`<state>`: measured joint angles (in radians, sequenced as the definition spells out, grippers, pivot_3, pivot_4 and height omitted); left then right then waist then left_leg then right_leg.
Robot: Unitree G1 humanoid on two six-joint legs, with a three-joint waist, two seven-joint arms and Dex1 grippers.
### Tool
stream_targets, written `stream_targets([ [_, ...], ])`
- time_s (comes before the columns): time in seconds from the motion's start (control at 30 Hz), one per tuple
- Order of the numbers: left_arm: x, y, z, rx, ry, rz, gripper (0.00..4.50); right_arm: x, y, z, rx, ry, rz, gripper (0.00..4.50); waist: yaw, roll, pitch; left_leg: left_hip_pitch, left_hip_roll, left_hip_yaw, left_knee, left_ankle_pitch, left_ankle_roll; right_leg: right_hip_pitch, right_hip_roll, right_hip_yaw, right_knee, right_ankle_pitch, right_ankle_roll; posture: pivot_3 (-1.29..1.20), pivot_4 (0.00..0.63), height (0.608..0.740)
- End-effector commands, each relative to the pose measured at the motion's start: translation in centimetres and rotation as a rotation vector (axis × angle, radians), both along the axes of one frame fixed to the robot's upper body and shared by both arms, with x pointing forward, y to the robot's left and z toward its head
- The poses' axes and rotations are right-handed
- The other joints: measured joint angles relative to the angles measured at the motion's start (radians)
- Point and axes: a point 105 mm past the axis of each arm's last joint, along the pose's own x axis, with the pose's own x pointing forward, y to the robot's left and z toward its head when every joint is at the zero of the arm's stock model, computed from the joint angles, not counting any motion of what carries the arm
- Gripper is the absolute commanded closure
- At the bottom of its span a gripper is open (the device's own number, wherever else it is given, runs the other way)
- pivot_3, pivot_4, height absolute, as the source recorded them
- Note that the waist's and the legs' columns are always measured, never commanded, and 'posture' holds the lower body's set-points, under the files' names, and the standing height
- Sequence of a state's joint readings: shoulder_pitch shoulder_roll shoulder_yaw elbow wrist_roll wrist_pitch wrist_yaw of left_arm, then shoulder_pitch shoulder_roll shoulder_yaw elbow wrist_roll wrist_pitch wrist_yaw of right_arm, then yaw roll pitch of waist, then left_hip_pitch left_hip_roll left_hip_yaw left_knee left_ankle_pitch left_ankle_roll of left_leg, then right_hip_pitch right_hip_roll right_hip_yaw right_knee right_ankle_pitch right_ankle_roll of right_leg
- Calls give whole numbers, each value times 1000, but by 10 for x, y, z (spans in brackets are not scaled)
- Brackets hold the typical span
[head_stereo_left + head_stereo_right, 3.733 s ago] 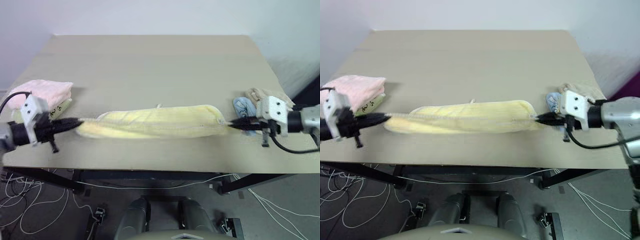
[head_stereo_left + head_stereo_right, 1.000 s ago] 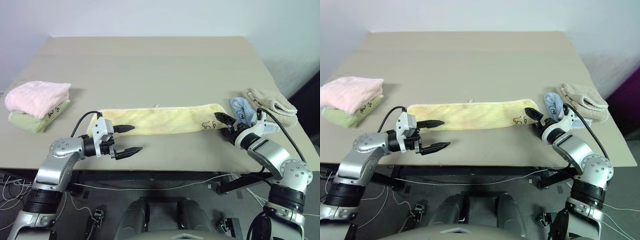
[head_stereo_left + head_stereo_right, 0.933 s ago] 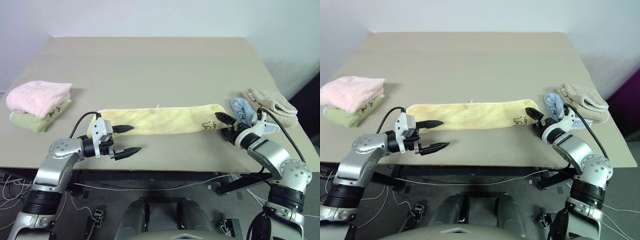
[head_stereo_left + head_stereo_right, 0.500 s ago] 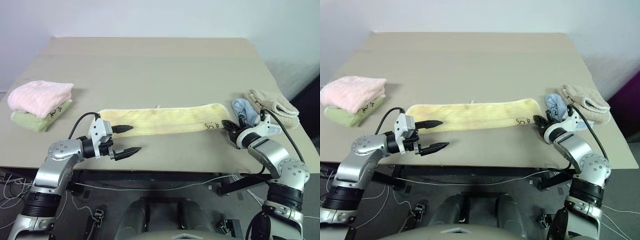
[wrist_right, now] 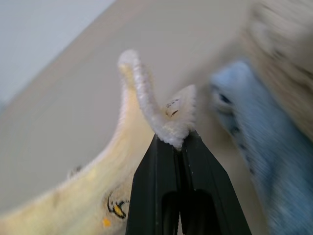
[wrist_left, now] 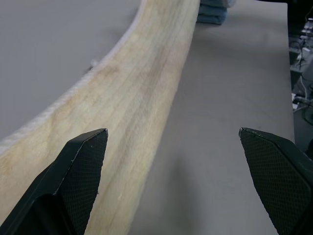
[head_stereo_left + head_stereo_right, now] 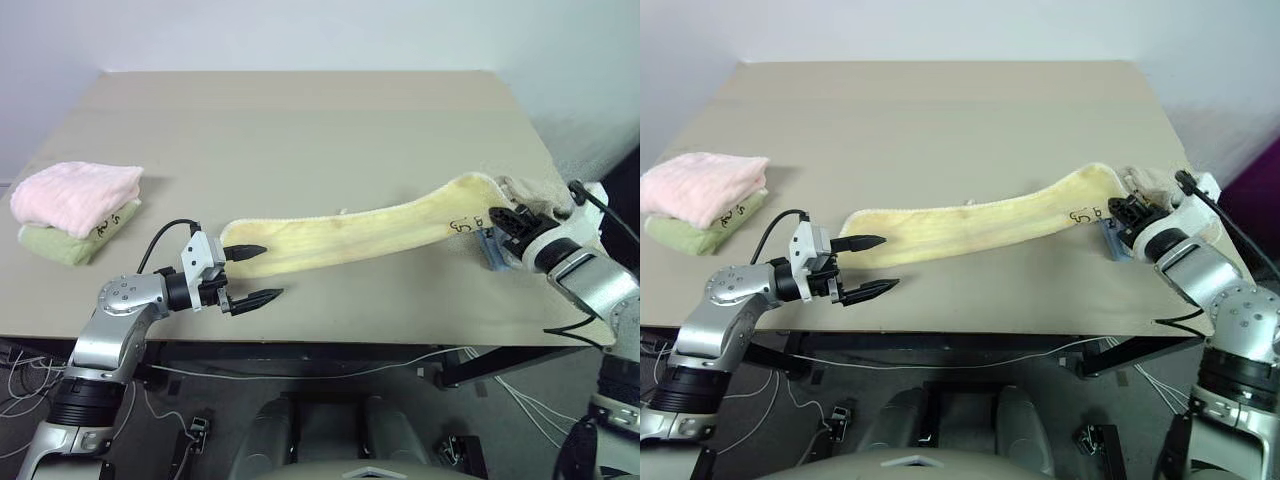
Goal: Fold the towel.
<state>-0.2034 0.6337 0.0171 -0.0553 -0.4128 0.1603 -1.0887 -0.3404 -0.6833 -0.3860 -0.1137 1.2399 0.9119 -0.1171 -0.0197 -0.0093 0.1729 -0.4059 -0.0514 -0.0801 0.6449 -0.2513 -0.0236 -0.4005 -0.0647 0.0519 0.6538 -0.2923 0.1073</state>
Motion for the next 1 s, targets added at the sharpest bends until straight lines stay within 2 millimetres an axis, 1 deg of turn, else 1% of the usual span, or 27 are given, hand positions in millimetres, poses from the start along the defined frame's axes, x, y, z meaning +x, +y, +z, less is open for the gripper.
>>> stream_targets([
  [0.03, -1, -1, 9, -2, -50, -2, 0, -2, 35, 17, -236, -79, 192, 4487, 1, 0, 0, 0, 0, 0, 0, 0, 0, 0, 0, 0, 0, 0, 0, 0, 150, 740],
  [0.1, -2, -3, 8, -6, -50, -3, 0, -3, 58, 16, -431, -105, 325, 4487, 3, 0, 0, -1, 0, 0, 0, 0, 0, -1, 0, 0, 0, 0, 0, 0, 150, 740],
  [0.2, -3, -6, 8, -14, -52, -3, 0, -1, 86, 11, -570, -132, 471, 4487, 3, 0, 0, -2, 0, 0, 1, 0, 0, -2, 0, 0, 0, 0, 0, 0, 150, 740],
  [0.3, -2, -9, 8, -25, -55, -2, 0, 1, 124, 2, -653, -167, 617, 4487, 3, 0, 0, -2, 0, 0, 1, 0, 0, -3, -1, 0, 0, 0, 0, 0, 150, 740],
  [0.37, -2, -11, 8, -28, -56, -2, 0, 1, 138, -4, -700, -185, 677, 4487, 3, 0, 0, -3, 0, 0, 1, 0, 0, -3, -1, 0, 0, 0, 0, 0, 150, 740],
  [0.4, -2, -12, 8, -31, -57, -1, 0, 2, 151, -10, -698, -189, 711, 4487, 4, 0, 0, -3, 0, 0, 1, 0, 0, -4, -1, 0, 0, 0, 0, 0, 150, 740],
  [0.5, -3, -13, 8, -38, -58, 4, 0, 3, 174, -22, -704, -194, 773, 4487, 6, 0, 0, -4, 0, -1, 1, 0, 0, -4, -1, 0, 0, 0, 0, 0, 150, 740],
  [0.63, -6, -13, 7, -43, -55, 15, 0, 2, 186, -31, -708, -192, 816, 4487, 7, 0, 0, -4, -1, -1, 1, 0, 0, -5, -2, -1, 0, 0, 0, 0, 150, 740],
  [0.87, -8, -11, 6, -43, -50, 27, 0, 1, 189, -40, -713, -182, 833, 4487, 6, 0, 0, -4, -1, -1, 0, 0, -1, -5, -2, -1, -1, 0, 0, 0, 150, 740],
  [0.93, -8, -11, 6, -42, -49, 28, 0, -1, 191, -39, -679, -179, 842, 4487, 6, 0, 0, -4, -1, -1, 0, 0, -1, -5, -2, -1, -1, 0, 0, 0, 150, 740],
  [1.0, -8, -11, 6, -43, -49, 30, 0, -4, 194, -37, -643, -184, 858, 4040, 6, 0, 0, -4, -1, -1, 0, 0, -1, -5, -2, -1, -1, 0, 0, 0, 150, 740],
])
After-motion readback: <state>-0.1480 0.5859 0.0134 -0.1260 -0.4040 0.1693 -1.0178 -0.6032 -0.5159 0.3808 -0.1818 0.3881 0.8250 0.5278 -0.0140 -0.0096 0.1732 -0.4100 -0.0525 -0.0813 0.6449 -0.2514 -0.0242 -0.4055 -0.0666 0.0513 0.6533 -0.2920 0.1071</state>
